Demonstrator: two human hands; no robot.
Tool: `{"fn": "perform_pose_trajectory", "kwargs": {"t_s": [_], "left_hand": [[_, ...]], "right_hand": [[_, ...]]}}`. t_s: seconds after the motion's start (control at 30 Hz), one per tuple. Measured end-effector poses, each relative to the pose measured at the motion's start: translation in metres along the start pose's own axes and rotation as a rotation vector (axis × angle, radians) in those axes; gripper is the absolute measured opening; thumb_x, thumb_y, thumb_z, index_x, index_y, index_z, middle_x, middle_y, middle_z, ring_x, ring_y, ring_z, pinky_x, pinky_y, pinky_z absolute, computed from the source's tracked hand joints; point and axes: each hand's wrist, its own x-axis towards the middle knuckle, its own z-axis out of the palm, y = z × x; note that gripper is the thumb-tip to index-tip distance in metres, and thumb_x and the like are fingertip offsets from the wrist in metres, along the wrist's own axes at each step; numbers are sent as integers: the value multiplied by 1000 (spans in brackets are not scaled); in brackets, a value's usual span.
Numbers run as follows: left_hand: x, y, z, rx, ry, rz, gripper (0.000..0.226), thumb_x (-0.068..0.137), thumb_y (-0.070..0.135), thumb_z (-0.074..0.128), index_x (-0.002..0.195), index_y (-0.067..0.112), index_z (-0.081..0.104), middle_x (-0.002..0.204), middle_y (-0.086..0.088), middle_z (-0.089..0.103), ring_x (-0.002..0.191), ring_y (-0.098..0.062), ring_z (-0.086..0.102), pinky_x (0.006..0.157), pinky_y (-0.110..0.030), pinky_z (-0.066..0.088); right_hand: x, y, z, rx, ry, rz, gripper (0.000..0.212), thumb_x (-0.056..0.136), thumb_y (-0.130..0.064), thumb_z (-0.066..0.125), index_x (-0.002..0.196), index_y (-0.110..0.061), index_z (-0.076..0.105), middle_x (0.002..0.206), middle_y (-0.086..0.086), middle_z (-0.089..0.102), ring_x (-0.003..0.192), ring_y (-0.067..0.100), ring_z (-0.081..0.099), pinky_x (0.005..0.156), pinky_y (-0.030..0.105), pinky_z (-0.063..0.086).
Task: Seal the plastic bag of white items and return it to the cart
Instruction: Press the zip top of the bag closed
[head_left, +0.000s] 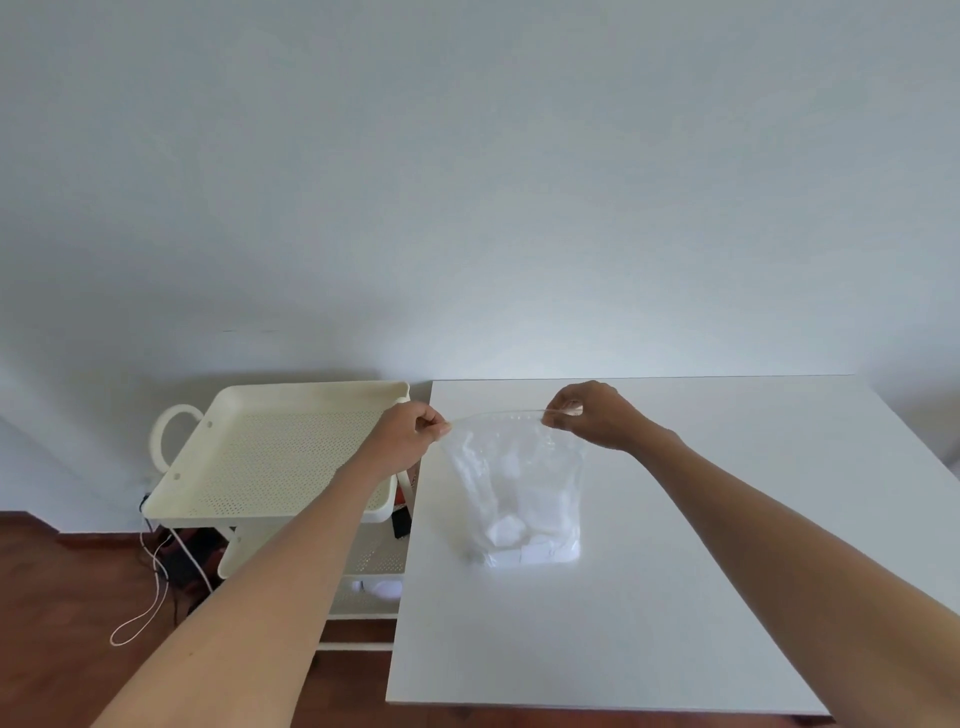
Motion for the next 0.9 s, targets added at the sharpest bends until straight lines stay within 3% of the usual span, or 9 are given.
{"fn": "perform_pose_trajectory", "kwargs": {"t_s": [0.3, 0.47, 0.6, 0.73, 0.9], "left_hand": [[-1, 3, -2, 11, 15, 3, 14, 96, 26, 67, 93, 14, 71, 91, 6, 66, 79, -4, 59, 67, -18, 40], [-2, 7, 0, 3, 17, 0, 13, 96, 27, 68, 91, 15, 71, 91, 2, 68, 79, -6, 59, 67, -18, 40], [-3, 6, -1, 5, 23, 0, 14, 95, 27, 68, 92, 15, 71, 94, 3, 68, 84, -8, 60, 69, -19, 40], [-4, 6, -1, 8, 16, 3, 13, 95, 28, 68, 91, 16, 71, 95, 3, 68, 86, -7, 61, 70, -18, 40], [-7, 3, -4, 4, 34, -16, 14, 95, 27, 68, 91, 14, 71, 95, 4, 69, 87, -10, 61, 70, -18, 40]], "right_hand": [[-8, 11, -3, 21, 36, -5, 23, 92, -38, 73, 99, -16, 77, 104, -7, 76, 111, 17, 65, 111, 44, 39], [-10, 19, -9, -31, 20, 3, 21, 94, -36, 69, 99, -17, 77, 97, -11, 73, 102, 9, 58, 114, 44, 34], [-13, 26, -13, -16, 36, 9, 23, 91, -42, 72, 98, -20, 78, 96, -15, 71, 104, 11, 62, 110, 41, 37], [-15, 26, -13, -71, 57, -15, 22, 92, -41, 72, 96, -20, 76, 103, -10, 75, 110, 13, 63, 103, 32, 27], [-22, 29, -17, -25, 54, 0, 19, 91, -43, 72, 94, -24, 73, 102, -13, 75, 107, 9, 65, 102, 32, 25]]}}
